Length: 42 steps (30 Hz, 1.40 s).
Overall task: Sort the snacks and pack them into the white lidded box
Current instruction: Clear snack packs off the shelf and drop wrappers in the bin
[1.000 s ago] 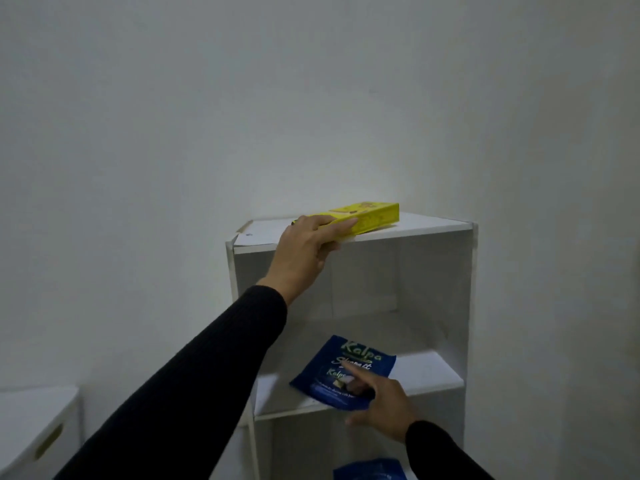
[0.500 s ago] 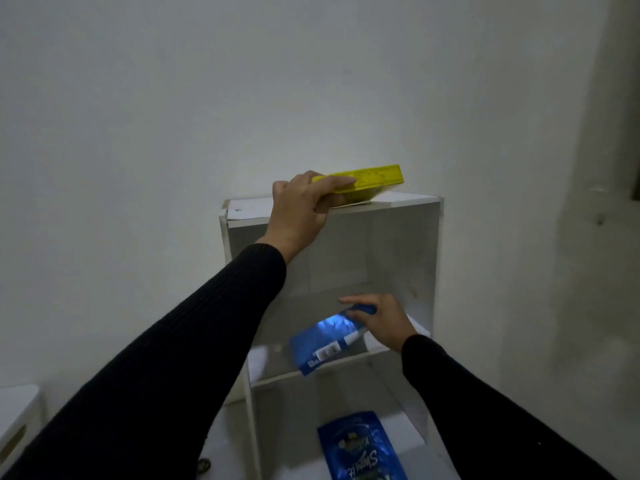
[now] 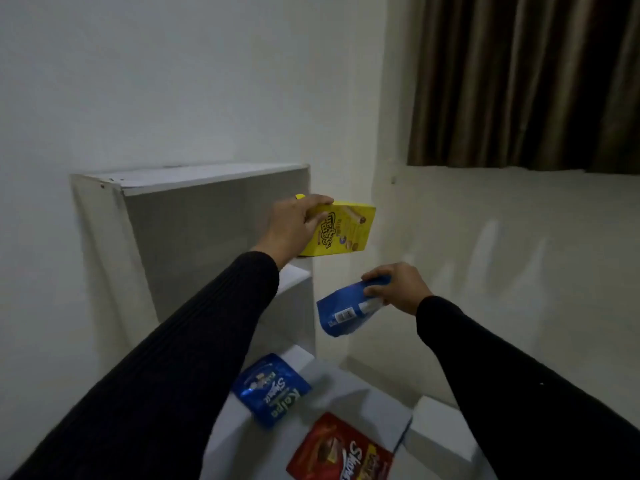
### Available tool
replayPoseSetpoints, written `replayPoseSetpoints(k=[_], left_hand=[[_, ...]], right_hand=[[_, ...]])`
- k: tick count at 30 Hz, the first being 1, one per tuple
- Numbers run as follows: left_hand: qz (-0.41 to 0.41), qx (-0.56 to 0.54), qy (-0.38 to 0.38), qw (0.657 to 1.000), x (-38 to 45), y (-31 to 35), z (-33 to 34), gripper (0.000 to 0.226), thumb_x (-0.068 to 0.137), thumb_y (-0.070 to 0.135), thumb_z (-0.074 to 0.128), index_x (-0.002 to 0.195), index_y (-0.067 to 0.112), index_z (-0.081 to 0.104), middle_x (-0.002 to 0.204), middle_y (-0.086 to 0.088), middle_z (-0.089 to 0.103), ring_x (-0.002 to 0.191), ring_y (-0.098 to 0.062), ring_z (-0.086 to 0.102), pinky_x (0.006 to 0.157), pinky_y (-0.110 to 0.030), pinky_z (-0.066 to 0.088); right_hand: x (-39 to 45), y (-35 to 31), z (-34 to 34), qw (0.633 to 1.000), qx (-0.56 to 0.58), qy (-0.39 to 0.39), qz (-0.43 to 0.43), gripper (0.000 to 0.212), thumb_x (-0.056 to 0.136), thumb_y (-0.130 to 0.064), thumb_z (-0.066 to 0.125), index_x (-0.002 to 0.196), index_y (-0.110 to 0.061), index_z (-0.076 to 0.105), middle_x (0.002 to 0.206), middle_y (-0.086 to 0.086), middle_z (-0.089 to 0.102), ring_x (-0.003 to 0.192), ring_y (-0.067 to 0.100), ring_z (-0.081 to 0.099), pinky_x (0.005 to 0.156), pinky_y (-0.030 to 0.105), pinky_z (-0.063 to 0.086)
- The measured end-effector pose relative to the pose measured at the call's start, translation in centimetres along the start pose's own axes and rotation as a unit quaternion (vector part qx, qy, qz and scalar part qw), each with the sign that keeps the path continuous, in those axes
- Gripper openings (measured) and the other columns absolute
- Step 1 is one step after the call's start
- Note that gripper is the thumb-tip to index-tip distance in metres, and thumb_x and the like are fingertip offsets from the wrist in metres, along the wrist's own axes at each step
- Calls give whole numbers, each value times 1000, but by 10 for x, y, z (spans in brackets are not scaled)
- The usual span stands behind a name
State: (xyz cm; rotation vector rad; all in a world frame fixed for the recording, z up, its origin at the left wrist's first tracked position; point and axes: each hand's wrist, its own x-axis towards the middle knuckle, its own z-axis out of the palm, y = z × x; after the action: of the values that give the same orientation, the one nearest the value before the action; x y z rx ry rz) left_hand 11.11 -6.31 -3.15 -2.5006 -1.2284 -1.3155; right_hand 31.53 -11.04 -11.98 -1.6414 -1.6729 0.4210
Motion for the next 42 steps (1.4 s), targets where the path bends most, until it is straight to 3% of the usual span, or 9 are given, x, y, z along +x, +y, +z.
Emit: replayPoseSetpoints(k=[2, 6, 14, 22, 26, 30, 35, 38, 42], left_hand=[[-18, -22, -40, 999, -8, 15, 26, 29, 92, 27, 58, 120, 26, 64, 111, -8, 69, 103, -26, 62, 91, -29, 43], [-34, -69, -97, 992, -25, 51, 88, 30, 92, 27, 58, 121, 24, 63, 119, -6, 67, 112, -24, 59, 99, -26, 39], [-45, -109, -266, 957, -77, 150, 245, 34, 92, 26, 58, 125, 21, 61, 124, -7, 64, 114, -25, 59, 99, -29, 41], [-78, -117, -443, 886, -166, 251, 438, 39, 90, 25, 60, 129, 20, 59, 125, -12, 63, 114, -29, 58, 98, -33, 45], [-117, -100, -516, 842, -217, 281, 531, 37, 91, 20, 58, 128, 20, 59, 120, -16, 64, 105, -32, 62, 92, -36, 51], [-156, -100, -569, 801, -269, 298, 599, 33, 93, 21, 52, 123, 12, 61, 118, -18, 64, 107, -34, 60, 90, -34, 47], [-155, -97, -635, 750, -320, 301, 664, 45, 95, 22, 51, 139, 13, 43, 131, -18, 55, 119, -34, 52, 96, -36, 44], [-146, -91, -669, 723, -335, 302, 689, 50, 95, 22, 50, 143, 14, 38, 134, -16, 51, 122, -32, 50, 100, -38, 44], [-95, -28, -712, 695, -335, 299, 696, 28, 93, 17, 46, 114, 4, 60, 116, -16, 62, 104, -30, 60, 85, -35, 50]], right_hand=[[-28, 20, -20, 999, -21, 20, 43, 29, 79, -10, 74, 107, -6, 72, 114, 8, 67, 92, 15, 58, 91, 33, 53], [-82, 63, -55, 989, -72, 46, 119, 34, 80, -14, 74, 112, -6, 69, 119, 7, 66, 103, 19, 61, 83, 19, 45], [-161, 186, -112, 951, -110, 108, 268, 35, 82, -10, 70, 116, -4, 67, 121, 11, 66, 110, 23, 61, 89, 21, 43], [-211, 375, -125, 895, -112, 81, 425, 31, 86, -7, 60, 116, -5, 67, 120, 15, 66, 111, 30, 60, 99, 36, 47], [-229, 490, -103, 860, -100, 59, 496, 32, 83, -21, 56, 111, -11, 67, 115, 12, 66, 108, 30, 61, 95, 40, 50], [-245, 557, -81, 833, -37, -16, 552, 36, 98, -11, 45, 131, 0, 50, 135, 15, 51, 125, 29, 48, 104, 29, 37], [-258, 625, -54, 844, -40, -117, 522, 56, 92, -13, 54, 145, -17, 37, 148, 13, 40, 135, 30, 40, 109, 31, 33], [-257, 648, -41, 825, -41, -201, 527, 68, 91, -18, 57, 151, -20, 23, 149, 13, 39, 134, 32, 40, 107, 33, 36], [-249, 654, -35, 791, -147, -363, 470, 43, 90, -21, 57, 128, -3, 53, 129, 15, 58, 117, 31, 56, 93, 34, 47]])
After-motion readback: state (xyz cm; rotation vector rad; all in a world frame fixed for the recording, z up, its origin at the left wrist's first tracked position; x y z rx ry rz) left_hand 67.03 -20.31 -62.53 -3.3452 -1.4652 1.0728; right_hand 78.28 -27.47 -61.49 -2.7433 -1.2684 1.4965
